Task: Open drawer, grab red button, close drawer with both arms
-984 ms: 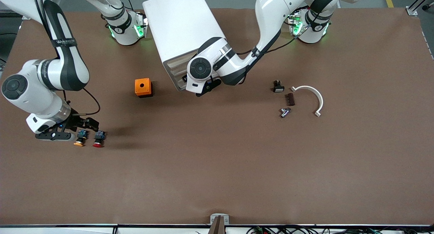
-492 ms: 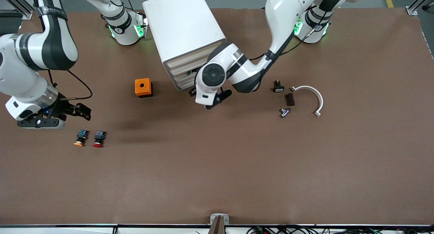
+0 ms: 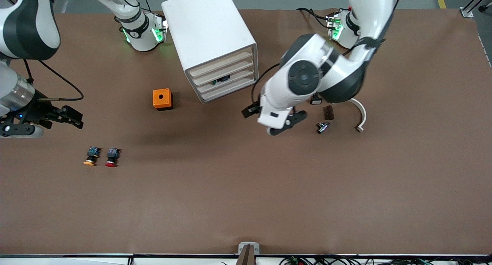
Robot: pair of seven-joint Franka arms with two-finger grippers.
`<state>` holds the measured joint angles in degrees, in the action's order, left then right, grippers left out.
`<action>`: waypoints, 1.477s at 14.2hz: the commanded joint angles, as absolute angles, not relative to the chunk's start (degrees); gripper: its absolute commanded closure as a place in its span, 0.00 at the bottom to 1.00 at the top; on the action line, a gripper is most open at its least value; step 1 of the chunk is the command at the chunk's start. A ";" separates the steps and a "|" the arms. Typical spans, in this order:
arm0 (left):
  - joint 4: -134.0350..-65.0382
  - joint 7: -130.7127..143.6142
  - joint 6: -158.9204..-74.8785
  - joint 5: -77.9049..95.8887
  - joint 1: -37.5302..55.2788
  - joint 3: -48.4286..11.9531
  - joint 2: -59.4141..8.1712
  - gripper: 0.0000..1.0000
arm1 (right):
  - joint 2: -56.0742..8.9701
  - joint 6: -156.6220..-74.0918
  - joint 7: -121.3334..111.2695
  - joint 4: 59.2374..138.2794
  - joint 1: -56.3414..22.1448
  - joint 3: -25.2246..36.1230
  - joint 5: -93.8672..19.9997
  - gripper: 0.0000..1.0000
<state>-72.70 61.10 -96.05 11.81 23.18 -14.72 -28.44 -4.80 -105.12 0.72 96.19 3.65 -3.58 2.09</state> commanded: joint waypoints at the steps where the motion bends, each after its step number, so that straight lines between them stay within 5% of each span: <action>1: -74.71 52.24 -89.24 10.99 17.51 -14.94 -22.95 0.00 | -5.19 -100.91 0.79 90.98 3.69 -3.69 1.41 0.00; 10: -75.23 19.64 -72.78 9.58 -2.01 -14.77 -14.77 0.00 | -4.49 -96.59 4.29 85.61 3.34 -3.78 1.41 0.00; 12: -76.11 12.07 -70.67 8.53 -1.33 -8.91 -13.02 0.00 | -1.95 -96.07 4.31 86.22 3.34 -3.69 1.41 0.00; 17: -83.13 -0.16 -71.45 8.44 2.98 5.43 -6.25 0.00 | -1.23 -95.36 4.22 86.31 3.43 -3.60 1.41 0.00; 21: -96.63 -1.49 -82.58 5.54 3.08 5.80 2.61 0.00 | -1.06 -95.54 4.22 86.31 3.51 -3.43 1.41 0.00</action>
<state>-86.03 -0.87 -75.67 7.55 1.64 5.49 -4.77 -1.90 -95.72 3.50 85.98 3.33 -3.57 2.05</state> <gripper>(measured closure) 0.000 0.000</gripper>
